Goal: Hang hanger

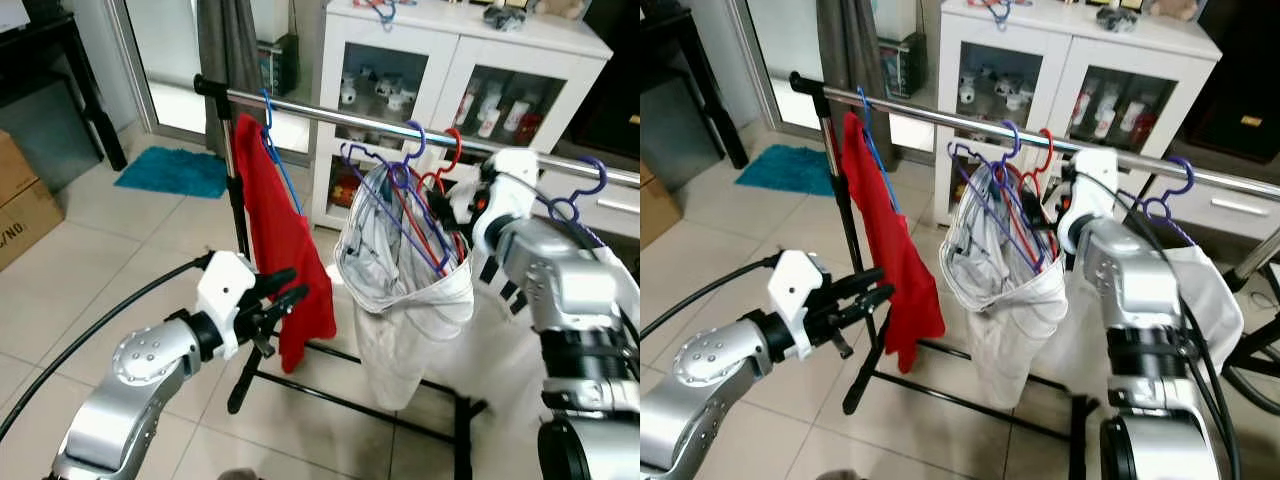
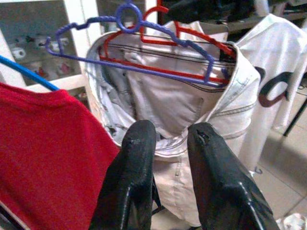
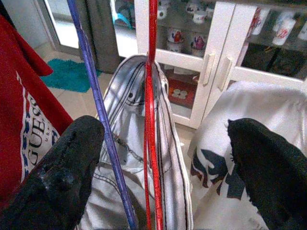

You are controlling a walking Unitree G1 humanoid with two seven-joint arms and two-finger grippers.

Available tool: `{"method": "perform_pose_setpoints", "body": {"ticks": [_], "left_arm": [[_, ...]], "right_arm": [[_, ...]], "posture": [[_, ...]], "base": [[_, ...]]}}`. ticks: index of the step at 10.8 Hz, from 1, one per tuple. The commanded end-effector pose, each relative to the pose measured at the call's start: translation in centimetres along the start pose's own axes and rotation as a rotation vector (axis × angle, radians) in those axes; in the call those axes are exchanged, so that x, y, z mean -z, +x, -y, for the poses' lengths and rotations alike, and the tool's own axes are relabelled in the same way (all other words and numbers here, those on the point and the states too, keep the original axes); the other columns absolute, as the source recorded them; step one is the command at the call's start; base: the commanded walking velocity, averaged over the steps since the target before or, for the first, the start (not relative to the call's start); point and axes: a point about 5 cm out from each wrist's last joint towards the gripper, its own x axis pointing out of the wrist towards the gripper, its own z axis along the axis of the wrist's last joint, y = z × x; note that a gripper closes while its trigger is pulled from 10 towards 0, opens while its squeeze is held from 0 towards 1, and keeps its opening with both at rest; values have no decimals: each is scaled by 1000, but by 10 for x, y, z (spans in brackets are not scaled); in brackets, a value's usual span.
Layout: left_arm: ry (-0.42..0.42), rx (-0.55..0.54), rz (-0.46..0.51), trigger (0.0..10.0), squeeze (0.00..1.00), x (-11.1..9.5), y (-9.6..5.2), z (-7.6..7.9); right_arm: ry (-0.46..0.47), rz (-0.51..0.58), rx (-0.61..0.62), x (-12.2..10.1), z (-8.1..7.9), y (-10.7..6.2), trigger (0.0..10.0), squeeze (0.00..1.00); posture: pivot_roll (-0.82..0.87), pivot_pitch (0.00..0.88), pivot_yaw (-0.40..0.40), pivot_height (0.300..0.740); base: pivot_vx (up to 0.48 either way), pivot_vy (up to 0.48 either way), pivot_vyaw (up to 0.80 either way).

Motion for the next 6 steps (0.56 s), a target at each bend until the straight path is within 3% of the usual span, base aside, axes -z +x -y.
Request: {"method": "perform_pose_setpoints", "body": {"ticks": [1,2,3,4,6], "left_arm": [[-5,71,-4,10000,0,-2,4,5],[-5,87,-2,10000,0,-4,5,6],[-3,92,-2,10000,0,-5,6,6],[-4,92,-3,10000,0,-4,5,7],[-6,97,-11,10000,0,-3,4,7]], "right_arm": [[-31,1,19,-9,-3,7,4275,0],[-40,-9,33,-9,-2,11,3765,0],[-42,-19,53,-9,0,17,941,0],[-39,-25,52,-9,0,20,0,0],[-39,-32,57,-9,2,25,0,0]], "posture": [[60,0,-46,740],[61,0,-48,740],[64,0,-53,740],[66,0,-57,740],[66,0,-59,740]], "base": [[0,0,0],[0,0,0],[0,0,0],[0,0,0],[0,0,0]]}}
